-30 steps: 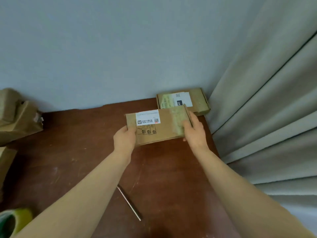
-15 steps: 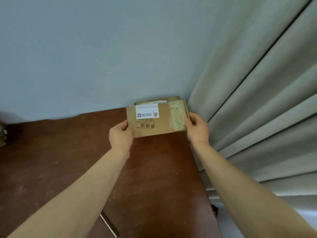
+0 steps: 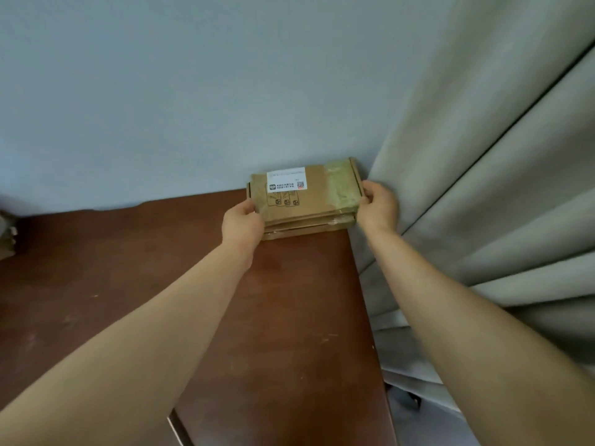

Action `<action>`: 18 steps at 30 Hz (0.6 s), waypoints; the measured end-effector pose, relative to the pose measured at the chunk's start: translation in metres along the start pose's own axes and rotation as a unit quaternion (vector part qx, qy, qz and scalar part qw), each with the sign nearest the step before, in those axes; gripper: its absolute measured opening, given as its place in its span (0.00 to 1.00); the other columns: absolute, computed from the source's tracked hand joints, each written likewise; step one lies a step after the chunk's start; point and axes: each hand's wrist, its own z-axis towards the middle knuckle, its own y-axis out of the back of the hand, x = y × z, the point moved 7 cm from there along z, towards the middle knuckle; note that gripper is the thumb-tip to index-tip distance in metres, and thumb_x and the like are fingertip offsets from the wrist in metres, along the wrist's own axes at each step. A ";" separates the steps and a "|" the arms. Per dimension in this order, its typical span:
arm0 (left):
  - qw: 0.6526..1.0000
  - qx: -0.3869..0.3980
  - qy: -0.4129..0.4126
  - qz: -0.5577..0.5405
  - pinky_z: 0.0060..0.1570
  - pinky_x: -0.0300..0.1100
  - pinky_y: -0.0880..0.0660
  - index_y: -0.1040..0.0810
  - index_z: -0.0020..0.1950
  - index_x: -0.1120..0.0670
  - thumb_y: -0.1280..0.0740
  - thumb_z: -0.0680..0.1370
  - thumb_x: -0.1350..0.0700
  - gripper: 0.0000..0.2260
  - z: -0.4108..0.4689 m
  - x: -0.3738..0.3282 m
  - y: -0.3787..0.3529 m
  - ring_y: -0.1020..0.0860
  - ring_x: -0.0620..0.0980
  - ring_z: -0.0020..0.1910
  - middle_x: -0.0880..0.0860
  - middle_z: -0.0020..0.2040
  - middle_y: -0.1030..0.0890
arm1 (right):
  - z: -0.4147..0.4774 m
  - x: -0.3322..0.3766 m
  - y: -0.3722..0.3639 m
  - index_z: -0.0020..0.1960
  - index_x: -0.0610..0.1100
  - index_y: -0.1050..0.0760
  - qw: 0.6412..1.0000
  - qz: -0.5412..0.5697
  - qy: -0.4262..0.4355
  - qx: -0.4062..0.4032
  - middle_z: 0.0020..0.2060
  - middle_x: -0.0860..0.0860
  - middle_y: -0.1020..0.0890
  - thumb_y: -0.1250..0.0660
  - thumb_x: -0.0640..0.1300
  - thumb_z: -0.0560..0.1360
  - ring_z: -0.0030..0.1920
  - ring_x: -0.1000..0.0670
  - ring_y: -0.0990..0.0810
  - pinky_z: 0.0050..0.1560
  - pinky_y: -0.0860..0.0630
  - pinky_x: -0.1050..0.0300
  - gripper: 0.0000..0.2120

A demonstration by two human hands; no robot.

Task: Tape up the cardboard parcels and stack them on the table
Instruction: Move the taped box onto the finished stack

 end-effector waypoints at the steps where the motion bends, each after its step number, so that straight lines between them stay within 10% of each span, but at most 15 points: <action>1: 1.000 -0.011 0.002 -0.001 0.50 0.34 0.27 0.21 0.59 0.57 0.39 0.74 0.67 0.16 0.000 0.000 0.001 0.21 0.53 0.57 0.52 0.51 0.16 | -0.002 0.002 0.002 0.60 0.38 0.24 0.999 -0.028 0.004 -0.019 0.58 0.42 0.22 0.43 0.30 0.75 0.60 0.42 0.26 0.60 0.34 0.54 0.17; 6: 0.997 -0.076 0.025 0.007 0.65 0.42 0.35 0.31 0.72 0.58 0.34 0.77 0.56 0.23 -0.004 0.002 0.032 0.29 0.52 0.67 0.53 0.69 0.27 | -0.039 0.047 -0.007 0.64 0.44 0.26 0.990 -0.024 0.112 -0.078 0.64 0.46 0.27 0.40 0.32 0.72 0.67 0.43 0.34 0.68 0.44 0.56 0.22; 12: 0.990 -0.141 -0.011 0.011 0.47 0.36 0.25 0.17 0.43 0.53 0.30 0.74 0.57 0.02 -0.025 0.003 0.112 0.20 0.46 0.46 0.48 0.42 0.17 | -0.087 0.113 -0.073 0.59 0.42 0.23 0.974 0.017 0.216 0.063 0.56 0.47 0.22 0.42 0.30 0.74 0.61 0.45 0.28 0.64 0.35 0.55 0.19; 18: 0.984 -0.177 -0.011 -0.021 0.38 0.32 0.28 0.19 0.32 0.49 0.24 0.70 0.53 0.07 -0.049 0.028 0.214 0.20 0.39 0.38 0.44 0.33 0.18 | -0.166 0.164 -0.145 0.52 0.45 0.20 0.950 0.036 0.244 0.192 0.51 0.51 0.19 0.44 0.30 0.75 0.56 0.50 0.23 0.61 0.30 0.57 0.18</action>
